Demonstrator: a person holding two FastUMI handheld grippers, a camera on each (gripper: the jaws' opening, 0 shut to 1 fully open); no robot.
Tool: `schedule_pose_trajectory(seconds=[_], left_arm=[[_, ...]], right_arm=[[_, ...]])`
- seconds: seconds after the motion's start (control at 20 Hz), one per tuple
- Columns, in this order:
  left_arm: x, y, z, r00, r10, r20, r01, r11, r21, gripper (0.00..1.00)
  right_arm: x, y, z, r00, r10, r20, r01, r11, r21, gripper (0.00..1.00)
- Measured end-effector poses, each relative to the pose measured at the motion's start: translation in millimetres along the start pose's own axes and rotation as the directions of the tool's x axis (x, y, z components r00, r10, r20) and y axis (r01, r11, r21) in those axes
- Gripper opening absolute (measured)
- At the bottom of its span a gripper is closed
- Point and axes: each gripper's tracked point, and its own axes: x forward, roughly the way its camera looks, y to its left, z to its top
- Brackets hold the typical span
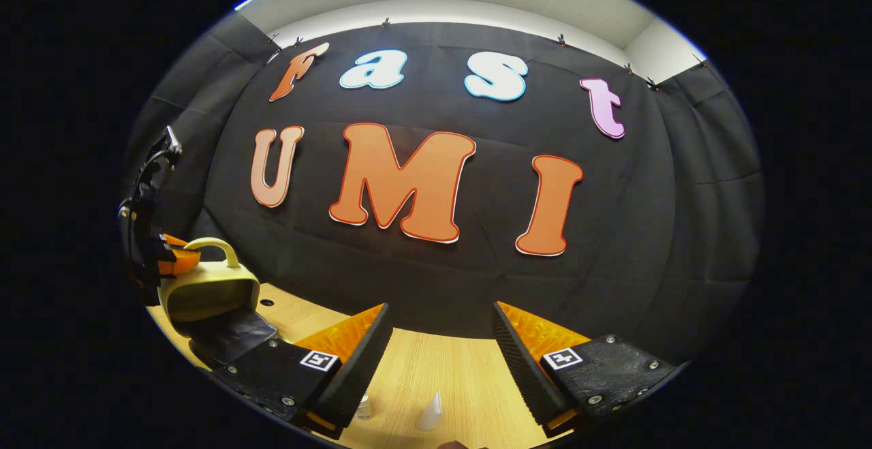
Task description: First open the suitcase, pack the skin care products into it, and then close the suitcase.
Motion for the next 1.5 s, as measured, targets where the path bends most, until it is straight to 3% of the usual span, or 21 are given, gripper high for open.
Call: schedule_pose_trajectory(seconds=[0.25,0.55,0.85,1.15,1.5], left_arm=[[16.5,79.8,-13.1,0.999,0.042,-0.028,-0.045,0.99,-0.135,0.06],[36.3,146.8,-45.2,0.996,0.035,-0.08,-0.044,0.992,-0.116,0.06],[65.3,211.7,-98.5,0.986,0.049,-0.159,-0.077,0.981,-0.18,0.06],[89.9,259.5,-179.8,0.957,0.028,-0.289,-0.099,0.967,-0.235,0.06],[103.9,281.4,-275.3,0.897,0.006,-0.441,-0.144,0.949,-0.281,0.06]], right_arm=[[5.2,13.3,1.4,1.0,-0.006,-0.007,0.006,1.0,-0.003,0.94],[9.1,35.7,3.1,1.0,-0.021,-0.017,0.02,1.0,-0.024,0.94],[8.8,64.1,1.6,0.999,-0.036,-0.041,0.035,0.999,-0.029,0.94],[8.2,92.2,-1.9,0.996,-0.039,-0.075,0.04,0.999,0.014,0.94],[2.7,105.4,-8.6,0.989,-0.073,-0.131,0.078,0.996,0.038,0.94]])
